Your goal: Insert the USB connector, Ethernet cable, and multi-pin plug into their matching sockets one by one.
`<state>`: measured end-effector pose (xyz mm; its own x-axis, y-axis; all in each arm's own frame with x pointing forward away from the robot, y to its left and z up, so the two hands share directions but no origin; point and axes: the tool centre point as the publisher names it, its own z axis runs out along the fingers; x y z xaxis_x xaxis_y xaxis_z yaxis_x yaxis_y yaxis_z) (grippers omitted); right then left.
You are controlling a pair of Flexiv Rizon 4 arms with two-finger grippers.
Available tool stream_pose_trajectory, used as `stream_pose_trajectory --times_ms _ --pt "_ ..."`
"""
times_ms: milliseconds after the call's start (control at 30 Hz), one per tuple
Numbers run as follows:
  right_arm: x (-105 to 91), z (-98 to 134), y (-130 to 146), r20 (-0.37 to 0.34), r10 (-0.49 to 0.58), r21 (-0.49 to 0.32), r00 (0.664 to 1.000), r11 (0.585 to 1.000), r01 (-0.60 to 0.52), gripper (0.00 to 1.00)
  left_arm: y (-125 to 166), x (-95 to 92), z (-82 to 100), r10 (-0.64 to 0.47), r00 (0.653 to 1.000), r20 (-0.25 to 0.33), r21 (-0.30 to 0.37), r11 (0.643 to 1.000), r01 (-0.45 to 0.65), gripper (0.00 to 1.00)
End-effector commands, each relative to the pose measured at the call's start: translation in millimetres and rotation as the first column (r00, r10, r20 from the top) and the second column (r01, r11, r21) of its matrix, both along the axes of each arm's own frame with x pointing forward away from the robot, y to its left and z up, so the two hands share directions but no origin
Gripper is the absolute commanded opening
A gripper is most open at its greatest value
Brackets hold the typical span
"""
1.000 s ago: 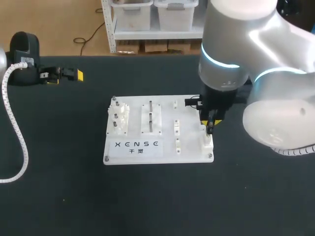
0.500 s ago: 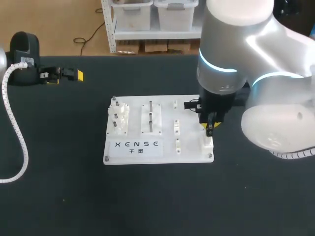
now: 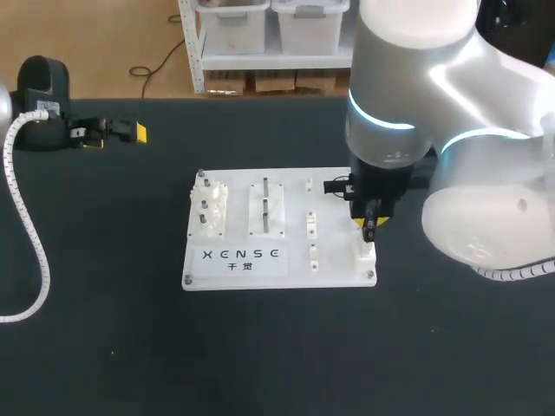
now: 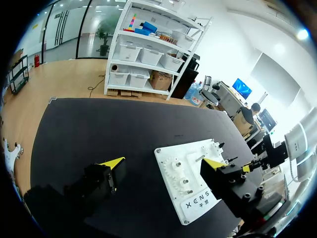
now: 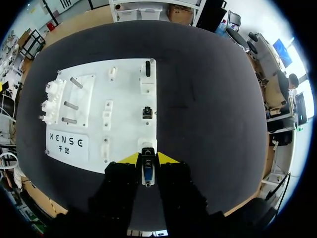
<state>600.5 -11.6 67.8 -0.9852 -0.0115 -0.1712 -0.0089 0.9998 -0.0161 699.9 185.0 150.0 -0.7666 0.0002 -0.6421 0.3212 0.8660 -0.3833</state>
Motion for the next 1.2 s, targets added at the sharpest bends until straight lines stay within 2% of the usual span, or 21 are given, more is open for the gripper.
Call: stream_pose_trajectory --times_ms 33,1200 --pt "-0.6 -2.3 -0.3 0.004 -0.002 -0.003 1.0 1.0 0.002 0.0 0.0 0.0 0.0 0.0 1.0 0.0 0.0 1.0 0.0 1.0" --pt "-0.7 -4.4 3.2 0.002 -0.043 -0.018 0.999 0.999 0.043 0.0 0.0 0.0 0.0 0.0 1.0 0.0 0.0 1.0 0.0 1.0"
